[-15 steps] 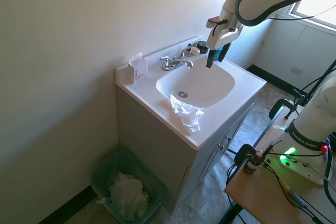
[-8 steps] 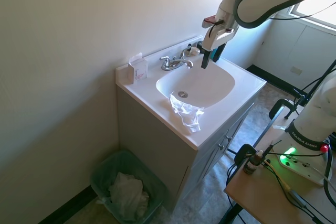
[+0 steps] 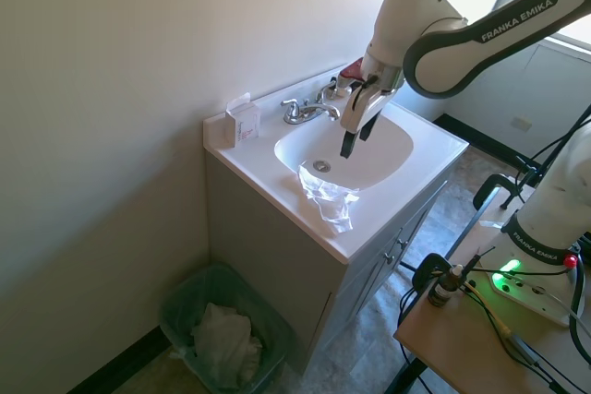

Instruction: Throw the tissue in the trash bin

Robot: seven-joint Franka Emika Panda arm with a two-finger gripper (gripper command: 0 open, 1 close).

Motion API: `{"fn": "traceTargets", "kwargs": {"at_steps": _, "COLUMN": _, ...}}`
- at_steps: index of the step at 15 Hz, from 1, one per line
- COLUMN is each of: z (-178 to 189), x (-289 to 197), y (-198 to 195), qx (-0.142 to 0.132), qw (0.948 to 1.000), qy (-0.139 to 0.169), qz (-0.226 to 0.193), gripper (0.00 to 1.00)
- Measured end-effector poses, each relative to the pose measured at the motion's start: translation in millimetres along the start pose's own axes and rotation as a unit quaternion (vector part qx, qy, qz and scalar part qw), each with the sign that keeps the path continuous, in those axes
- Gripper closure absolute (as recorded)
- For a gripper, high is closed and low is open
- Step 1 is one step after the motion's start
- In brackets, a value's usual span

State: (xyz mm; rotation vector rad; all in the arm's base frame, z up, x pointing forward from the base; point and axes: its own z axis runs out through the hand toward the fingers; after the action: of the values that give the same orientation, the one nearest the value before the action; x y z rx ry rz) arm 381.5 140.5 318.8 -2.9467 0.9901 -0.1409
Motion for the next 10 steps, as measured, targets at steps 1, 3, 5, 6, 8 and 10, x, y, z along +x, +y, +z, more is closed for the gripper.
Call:
{"fn": "traceTargets", "kwargs": {"at_steps": 1, "z": 7, "x": -11, "y": -5, "qx": -0.001, "qw": 1.0, "qy": -0.002, "qz": -0.004, "gripper": 0.0}}
{"fn": "traceTargets", "kwargs": {"at_steps": 3, "z": 18, "x": -35, "y": -18, "qx": -0.001, "qw": 0.9999, "qy": -0.004, "qz": -0.013, "gripper": 0.0}}
{"fn": "traceTargets", "kwargs": {"at_steps": 5, "z": 27, "x": -55, "y": -28, "qx": -0.004, "qw": 0.9998, "qy": -0.002, "qz": -0.02, "gripper": 0.0}}
{"fn": "traceTargets", "kwargs": {"at_steps": 6, "z": 32, "x": -60, "y": -31, "qx": -0.007, "qw": 0.9997, "qy": -0.001, "qz": -0.022, "gripper": 0.0}}
{"fn": "traceTargets", "kwargs": {"at_steps": 8, "z": 45, "x": -67, "y": -33, "qx": -0.014, "qw": 0.9996, "qy": 0.0, "qz": -0.024, "gripper": 0.0}}
{"fn": "traceTargets", "kwargs": {"at_steps": 10, "z": 54, "x": -72, "y": -36, "qx": -0.021, "qw": 0.9995, "qy": 0.001, "qz": -0.025, "gripper": 0.0}}
